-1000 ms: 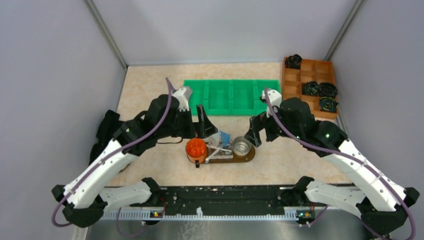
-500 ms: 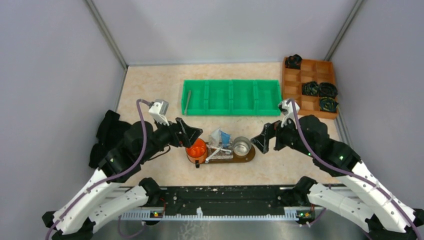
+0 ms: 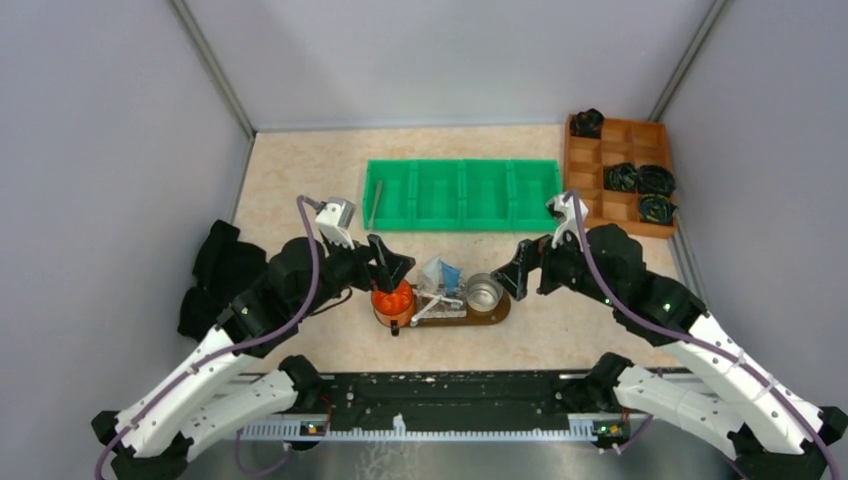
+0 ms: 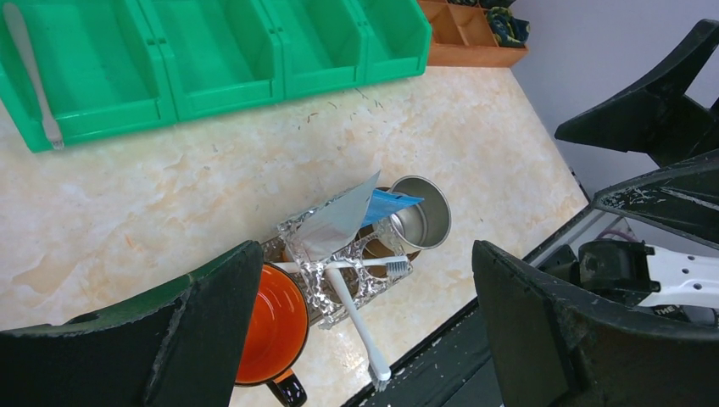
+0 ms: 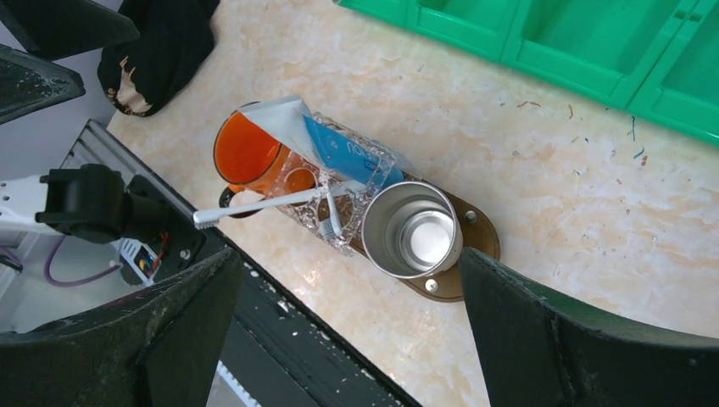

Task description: Prepare toiletry sets of a toothbrush and toothpaste on the tray

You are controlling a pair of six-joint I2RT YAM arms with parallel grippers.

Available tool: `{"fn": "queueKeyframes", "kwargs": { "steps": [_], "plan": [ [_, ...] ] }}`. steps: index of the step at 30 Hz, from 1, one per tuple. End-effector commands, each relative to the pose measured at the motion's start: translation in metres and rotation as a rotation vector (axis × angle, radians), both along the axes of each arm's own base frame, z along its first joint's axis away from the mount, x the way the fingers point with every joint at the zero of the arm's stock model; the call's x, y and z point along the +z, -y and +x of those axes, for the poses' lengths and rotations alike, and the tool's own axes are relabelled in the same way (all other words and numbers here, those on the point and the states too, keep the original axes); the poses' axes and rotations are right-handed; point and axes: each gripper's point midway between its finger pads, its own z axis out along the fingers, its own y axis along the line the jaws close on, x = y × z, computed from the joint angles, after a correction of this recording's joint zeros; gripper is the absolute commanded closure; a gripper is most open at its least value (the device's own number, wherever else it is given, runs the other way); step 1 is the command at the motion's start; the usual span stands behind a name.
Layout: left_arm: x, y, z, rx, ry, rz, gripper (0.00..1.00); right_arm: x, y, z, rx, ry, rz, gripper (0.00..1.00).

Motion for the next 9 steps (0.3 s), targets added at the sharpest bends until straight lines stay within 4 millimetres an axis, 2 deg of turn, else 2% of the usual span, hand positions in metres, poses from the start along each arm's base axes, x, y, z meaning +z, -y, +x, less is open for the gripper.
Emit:
{"fn": "queueKeyframes", "kwargs": {
  "steps": [1,9],
  "plan": [
    [0.019,0.0,0.001,-0.007,0.05,-0.012,0.01,0.026,-0.004,0.004,0.008,0.059,0.059,0.01],
    [0.021,-0.001,0.001,-0.006,0.044,-0.003,0.01,0.037,-0.005,0.004,0.015,0.082,0.068,0.01]
  ]
}}
